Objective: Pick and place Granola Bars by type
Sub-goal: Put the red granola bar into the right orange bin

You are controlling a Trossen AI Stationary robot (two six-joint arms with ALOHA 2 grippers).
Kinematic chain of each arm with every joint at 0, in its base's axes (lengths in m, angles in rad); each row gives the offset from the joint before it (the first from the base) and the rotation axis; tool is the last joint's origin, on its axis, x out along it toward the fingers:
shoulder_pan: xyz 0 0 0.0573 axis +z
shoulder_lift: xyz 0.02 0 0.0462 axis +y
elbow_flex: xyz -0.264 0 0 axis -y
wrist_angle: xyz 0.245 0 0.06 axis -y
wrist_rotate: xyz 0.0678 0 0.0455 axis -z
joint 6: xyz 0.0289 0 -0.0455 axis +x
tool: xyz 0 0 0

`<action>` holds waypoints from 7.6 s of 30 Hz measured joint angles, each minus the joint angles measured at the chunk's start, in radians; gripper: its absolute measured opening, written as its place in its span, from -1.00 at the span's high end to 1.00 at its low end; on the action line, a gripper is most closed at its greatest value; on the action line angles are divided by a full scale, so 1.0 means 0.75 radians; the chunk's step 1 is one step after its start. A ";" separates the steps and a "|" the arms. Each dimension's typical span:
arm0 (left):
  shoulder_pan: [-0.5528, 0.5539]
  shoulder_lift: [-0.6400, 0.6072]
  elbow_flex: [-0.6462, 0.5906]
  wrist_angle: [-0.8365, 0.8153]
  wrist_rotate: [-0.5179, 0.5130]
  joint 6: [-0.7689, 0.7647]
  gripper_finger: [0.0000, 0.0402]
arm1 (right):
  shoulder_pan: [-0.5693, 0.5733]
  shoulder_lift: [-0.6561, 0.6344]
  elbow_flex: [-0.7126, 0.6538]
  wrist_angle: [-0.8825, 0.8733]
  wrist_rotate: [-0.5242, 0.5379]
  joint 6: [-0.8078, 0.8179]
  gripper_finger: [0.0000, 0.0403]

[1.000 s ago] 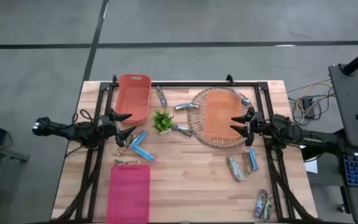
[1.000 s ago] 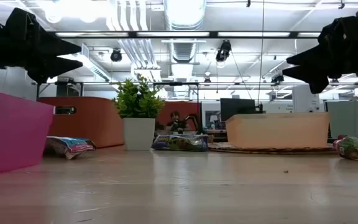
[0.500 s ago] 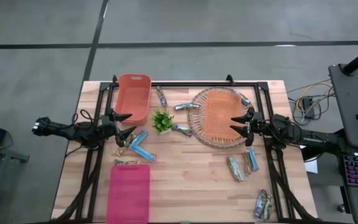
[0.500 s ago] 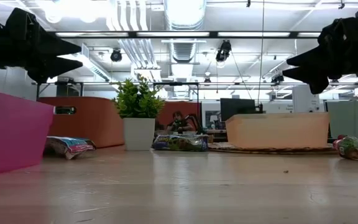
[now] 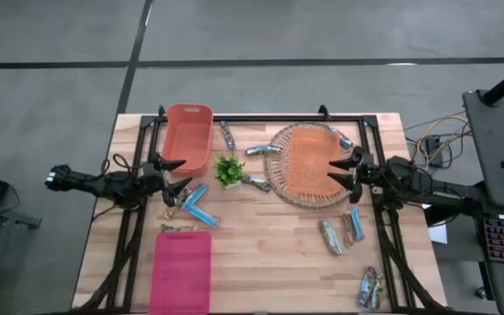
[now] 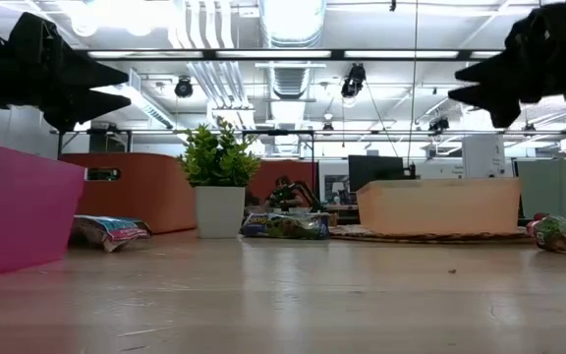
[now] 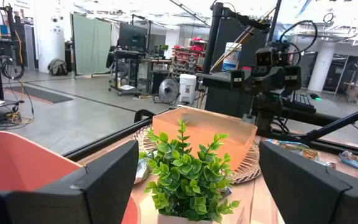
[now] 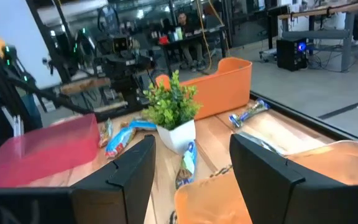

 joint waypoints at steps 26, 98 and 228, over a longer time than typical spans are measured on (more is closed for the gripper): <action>0.000 0.000 0.000 0.000 0.000 0.000 -0.55 | -0.003 0.803 0.851 -0.390 0.061 0.055 -0.25; 0.000 0.000 0.000 0.000 0.000 0.000 -0.55 | 0.677 1.510 1.505 -1.203 -0.369 -1.319 -0.62; 0.000 0.013 0.000 0.022 0.000 0.000 -0.55 | 0.614 1.768 1.673 -1.572 0.142 0.056 0.94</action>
